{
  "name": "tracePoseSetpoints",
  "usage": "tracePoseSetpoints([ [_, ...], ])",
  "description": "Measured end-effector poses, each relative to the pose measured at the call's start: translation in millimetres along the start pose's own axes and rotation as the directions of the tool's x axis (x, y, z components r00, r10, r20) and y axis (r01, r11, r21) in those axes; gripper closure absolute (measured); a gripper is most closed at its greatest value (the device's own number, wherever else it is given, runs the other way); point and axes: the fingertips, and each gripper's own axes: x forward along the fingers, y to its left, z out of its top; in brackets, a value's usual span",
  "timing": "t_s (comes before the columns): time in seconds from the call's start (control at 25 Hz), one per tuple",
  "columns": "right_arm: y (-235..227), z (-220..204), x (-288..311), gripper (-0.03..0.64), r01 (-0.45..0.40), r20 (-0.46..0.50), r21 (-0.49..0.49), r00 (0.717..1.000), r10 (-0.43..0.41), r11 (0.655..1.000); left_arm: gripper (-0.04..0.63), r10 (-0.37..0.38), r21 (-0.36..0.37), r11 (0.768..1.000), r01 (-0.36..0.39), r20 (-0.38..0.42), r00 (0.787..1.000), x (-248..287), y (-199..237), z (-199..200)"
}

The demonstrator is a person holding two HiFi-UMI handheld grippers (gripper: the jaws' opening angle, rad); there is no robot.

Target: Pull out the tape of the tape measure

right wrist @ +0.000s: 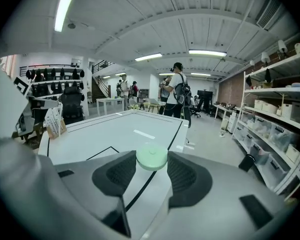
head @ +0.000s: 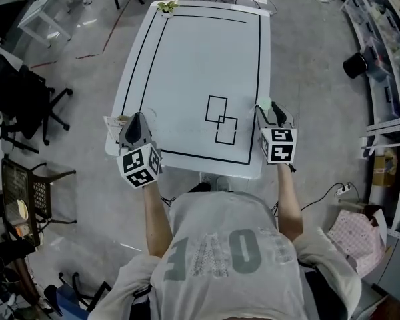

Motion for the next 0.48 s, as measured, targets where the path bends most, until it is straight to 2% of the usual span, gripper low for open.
tracePoseSetpoints([
  [0.48,14.4,-43.8,36.3,0.407,-0.045,-0.127,-0.024,0.991,0.042,0.999,0.567,-0.01,-0.02,1.0,0.007,-0.16,0.987,33.0,-1.5,-61.4],
])
